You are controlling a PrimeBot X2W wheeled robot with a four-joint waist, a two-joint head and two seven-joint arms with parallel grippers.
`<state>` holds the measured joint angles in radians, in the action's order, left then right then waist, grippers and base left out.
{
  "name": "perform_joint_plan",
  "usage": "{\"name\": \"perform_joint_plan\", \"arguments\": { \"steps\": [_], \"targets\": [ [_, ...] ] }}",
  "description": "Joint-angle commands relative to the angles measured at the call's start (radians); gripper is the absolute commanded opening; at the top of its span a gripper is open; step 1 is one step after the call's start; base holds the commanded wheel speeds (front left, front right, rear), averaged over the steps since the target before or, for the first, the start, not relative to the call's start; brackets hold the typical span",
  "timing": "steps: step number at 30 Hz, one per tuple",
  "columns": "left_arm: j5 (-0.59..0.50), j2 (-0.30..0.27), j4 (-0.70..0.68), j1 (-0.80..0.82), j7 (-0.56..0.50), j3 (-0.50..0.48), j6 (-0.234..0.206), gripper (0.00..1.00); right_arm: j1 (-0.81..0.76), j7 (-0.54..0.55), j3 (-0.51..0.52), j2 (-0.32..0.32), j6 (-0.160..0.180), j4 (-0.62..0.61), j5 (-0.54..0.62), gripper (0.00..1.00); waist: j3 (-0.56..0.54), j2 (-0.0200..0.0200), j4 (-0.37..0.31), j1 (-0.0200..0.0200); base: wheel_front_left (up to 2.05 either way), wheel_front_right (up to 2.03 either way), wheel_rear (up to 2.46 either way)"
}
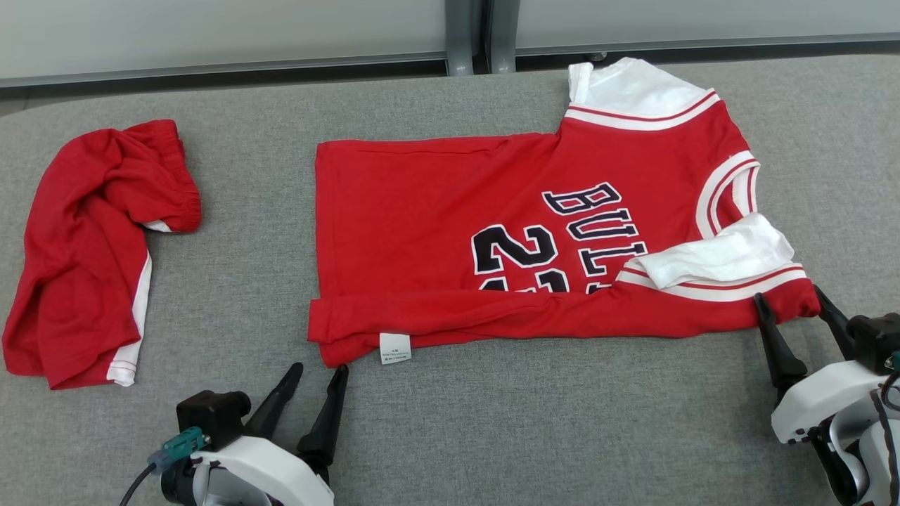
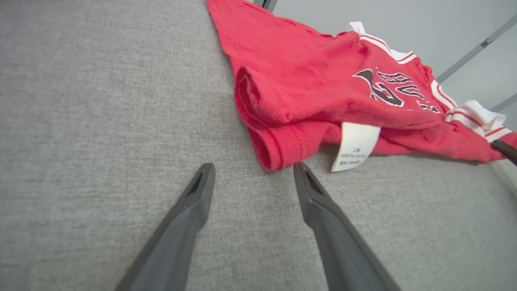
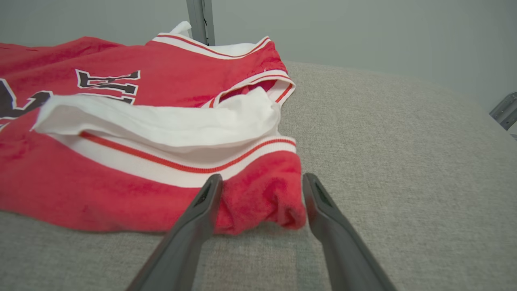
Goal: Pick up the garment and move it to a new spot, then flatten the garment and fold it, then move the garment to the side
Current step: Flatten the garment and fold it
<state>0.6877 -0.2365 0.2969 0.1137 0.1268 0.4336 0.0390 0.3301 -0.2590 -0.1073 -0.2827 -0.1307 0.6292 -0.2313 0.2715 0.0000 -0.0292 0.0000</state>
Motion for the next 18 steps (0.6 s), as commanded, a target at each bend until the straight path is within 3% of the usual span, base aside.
{"name": "perform_joint_plan", "arguments": {
  "steps": [1,4,11,16,17,18],
  "targets": [
    [0.011,0.005,-0.001,0.011,-0.015,0.010,0.009,1.00,0.010,-0.007,-0.001,-0.008,0.000,0.006,-0.007,1.00,-0.001,0.0000,0.000,0.0000,0.00,0.00,0.00],
    [0.021,0.001,-0.038,0.011,-0.035,0.019,0.022,1.00,0.012,-0.007,-0.006,-0.011,0.000,0.015,-0.011,1.00,-0.003,0.0000,-0.001,0.0000,0.00,0.00,0.00],
    [0.023,-0.026,-0.101,0.026,-0.072,0.007,-0.004,1.00,0.033,-0.008,-0.023,-0.009,0.000,0.020,-0.019,1.00,0.018,0.0000,-0.010,0.0000,0.00,0.00,0.00],
    [0.029,-0.032,-0.104,0.036,-0.080,0.007,0.001,1.00,0.053,-0.007,-0.044,-0.007,0.000,0.033,-0.025,1.00,0.040,0.0000,-0.015,0.0000,0.00,0.00,0.00],
    [0.034,-0.035,-0.105,0.044,-0.084,0.007,0.006,0.42,0.065,0.007,-0.062,-0.004,0.000,0.046,-0.033,1.00,0.050,0.0000,-0.017,0.0000,0.00,0.00,0.00],
    [0.035,-0.037,-0.104,0.047,-0.088,0.009,0.009,0.16,0.072,0.020,-0.075,-0.003,0.000,0.054,-0.041,1.00,0.055,0.0000,-0.017,0.0000,0.00,0.00,0.00]
  ]
}}
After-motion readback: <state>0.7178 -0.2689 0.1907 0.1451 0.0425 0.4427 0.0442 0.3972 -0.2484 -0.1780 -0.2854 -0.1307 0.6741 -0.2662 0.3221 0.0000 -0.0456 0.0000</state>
